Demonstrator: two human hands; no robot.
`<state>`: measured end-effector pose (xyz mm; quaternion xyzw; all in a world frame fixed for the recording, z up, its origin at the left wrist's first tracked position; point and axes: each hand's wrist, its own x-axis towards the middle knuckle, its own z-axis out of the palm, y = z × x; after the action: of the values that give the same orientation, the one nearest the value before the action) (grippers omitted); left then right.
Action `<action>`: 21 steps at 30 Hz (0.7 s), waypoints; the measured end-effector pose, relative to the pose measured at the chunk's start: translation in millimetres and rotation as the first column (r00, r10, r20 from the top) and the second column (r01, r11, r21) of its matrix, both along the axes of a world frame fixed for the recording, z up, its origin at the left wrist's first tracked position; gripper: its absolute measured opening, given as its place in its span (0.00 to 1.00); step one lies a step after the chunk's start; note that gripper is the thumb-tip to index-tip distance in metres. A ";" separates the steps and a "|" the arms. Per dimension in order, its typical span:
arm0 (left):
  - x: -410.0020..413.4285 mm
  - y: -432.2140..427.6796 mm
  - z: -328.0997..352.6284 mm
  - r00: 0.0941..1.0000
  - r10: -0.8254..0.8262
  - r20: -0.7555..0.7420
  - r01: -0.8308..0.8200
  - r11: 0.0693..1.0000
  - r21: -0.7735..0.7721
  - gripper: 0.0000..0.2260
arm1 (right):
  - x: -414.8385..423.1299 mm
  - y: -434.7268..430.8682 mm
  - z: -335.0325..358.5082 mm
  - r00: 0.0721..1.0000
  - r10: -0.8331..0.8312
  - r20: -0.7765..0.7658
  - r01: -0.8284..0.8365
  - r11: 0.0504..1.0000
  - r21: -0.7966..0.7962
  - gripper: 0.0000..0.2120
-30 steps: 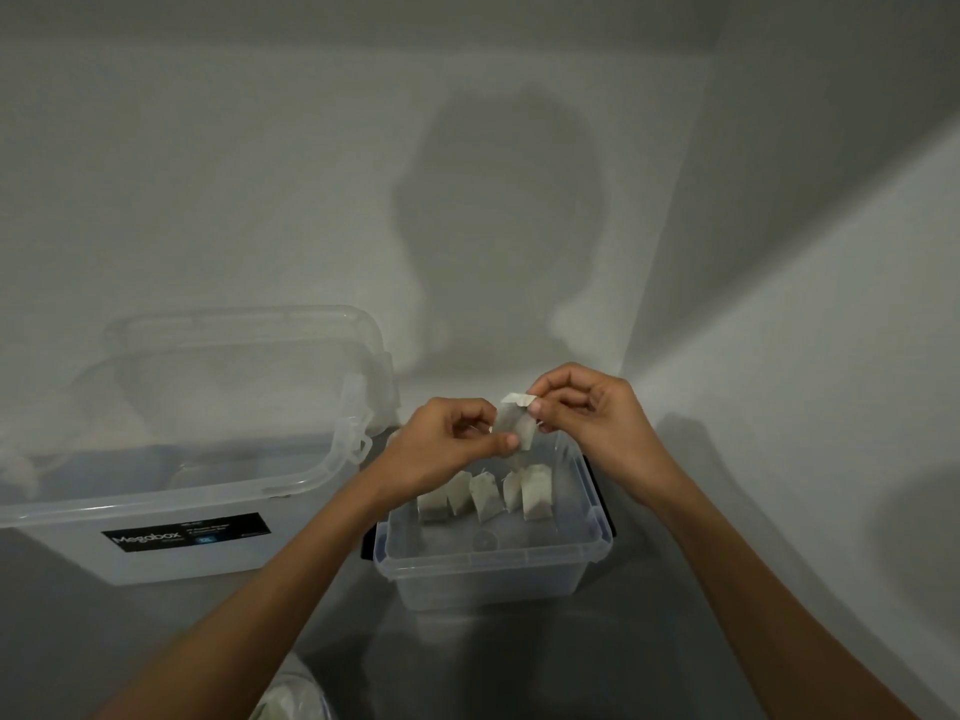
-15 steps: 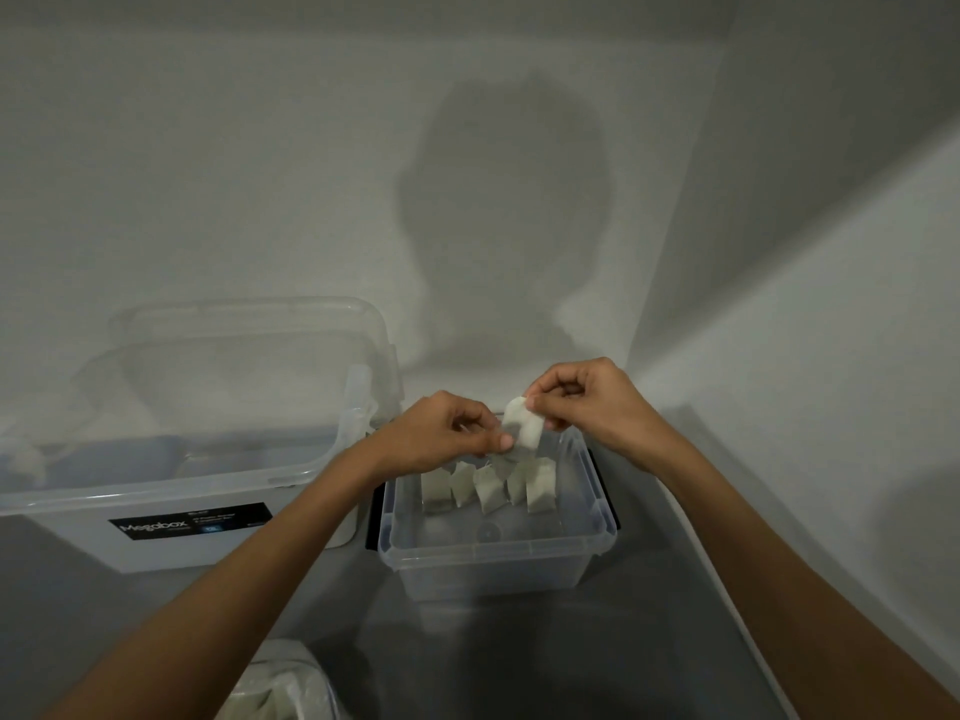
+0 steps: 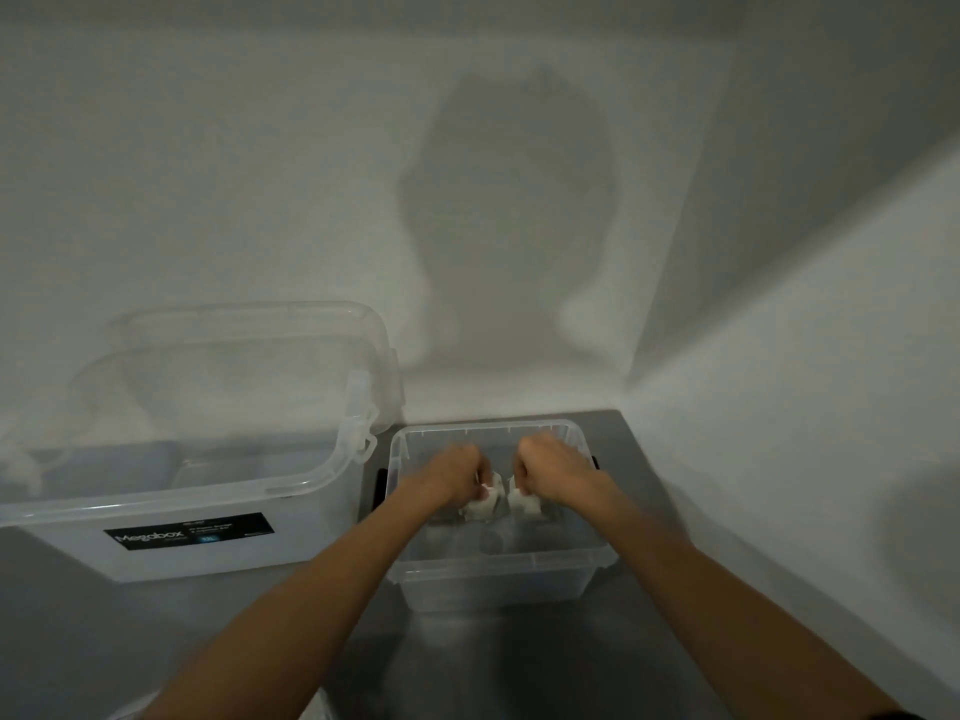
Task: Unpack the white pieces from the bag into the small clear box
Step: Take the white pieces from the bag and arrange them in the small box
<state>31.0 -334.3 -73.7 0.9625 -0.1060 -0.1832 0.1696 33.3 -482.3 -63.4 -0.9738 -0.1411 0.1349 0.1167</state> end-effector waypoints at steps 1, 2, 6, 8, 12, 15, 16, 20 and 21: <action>0.7 -1.0 -3.5 1.000 0.018 -0.005 -0.018 1.000 0.000 0.11 | 0.0 1.3 -1.4 1.000 0.001 -0.005 -0.001 1.000 -0.025 0.07; 1.9 -1.7 -7.1 0.999 0.033 -0.009 -0.033 0.999 -0.002 0.10 | 0.3 2.1 -2.4 1.000 0.002 -0.007 -0.003 0.999 -0.040 0.07; 4.5 -4.9 -12.5 1.000 0.026 -0.002 -0.026 1.000 -0.002 0.10 | 6.2 2.7 -6.4 0.999 0.009 -0.038 -0.011 0.999 -0.047 0.07; 5.1 -6.7 -12.3 1.000 0.014 0.024 -0.014 1.000 0.018 0.09 | 7.2 3.0 -6.2 1.000 0.010 -0.027 -0.011 0.998 -0.058 0.07; 4.5 -10.2 -12.9 0.991 -0.019 0.135 0.003 0.993 0.115 0.08 | 4.7 6.1 -10.2 0.995 0.004 0.095 0.009 0.991 -0.136 0.08; 2.0 -12.8 -13.5 0.980 -0.072 0.185 0.033 0.978 0.204 0.08 | 3.2 6.8 -15.6 0.989 0.039 0.145 -0.006 0.975 -0.221 0.09; 1.4 -13.9 -13.9 0.976 -0.092 0.198 0.045 0.972 0.232 0.08 | 2.9 6.7 -16.3 0.987 0.053 0.154 -0.014 0.970 -0.245 0.09; -1.4 -18.0 -13.8 0.958 -0.166 0.234 0.080 0.937 0.339 0.09 | 2.9 7.8 -16.3 0.981 0.092 0.168 -0.036 0.950 -0.310 0.10; -2.2 -18.8 -13.0 0.952 -0.187 0.243 0.090 0.928 0.361 0.10 | 3.2 8.7 -16.2 0.982 0.098 0.164 -0.041 0.947 -0.319 0.10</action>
<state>28.8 -353.1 -86.7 0.9832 -0.1629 -0.0763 -0.0317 36.5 -473.6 -79.6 -0.9825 -0.1620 0.0723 -0.0574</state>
